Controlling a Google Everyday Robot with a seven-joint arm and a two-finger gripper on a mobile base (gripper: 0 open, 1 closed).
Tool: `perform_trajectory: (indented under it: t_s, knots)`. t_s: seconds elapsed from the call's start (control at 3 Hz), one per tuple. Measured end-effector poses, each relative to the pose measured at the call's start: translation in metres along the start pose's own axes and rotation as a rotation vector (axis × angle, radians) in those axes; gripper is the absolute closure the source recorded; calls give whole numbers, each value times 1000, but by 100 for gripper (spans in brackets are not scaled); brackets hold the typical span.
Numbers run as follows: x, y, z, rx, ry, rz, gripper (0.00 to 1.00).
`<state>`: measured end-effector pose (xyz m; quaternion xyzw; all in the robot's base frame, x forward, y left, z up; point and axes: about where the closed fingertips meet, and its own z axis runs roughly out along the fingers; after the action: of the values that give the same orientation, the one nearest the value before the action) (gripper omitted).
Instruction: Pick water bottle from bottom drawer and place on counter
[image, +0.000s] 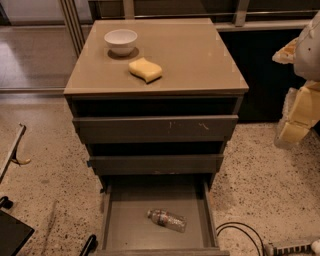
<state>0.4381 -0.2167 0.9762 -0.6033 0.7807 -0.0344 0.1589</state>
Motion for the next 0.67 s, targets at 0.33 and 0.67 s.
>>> perform_trajectory:
  t_s: [0.33, 0.67]
  knots:
    - [0, 0, 0, 0, 0, 0, 0]
    - [-1, 0, 1, -5, -9, -2, 0]
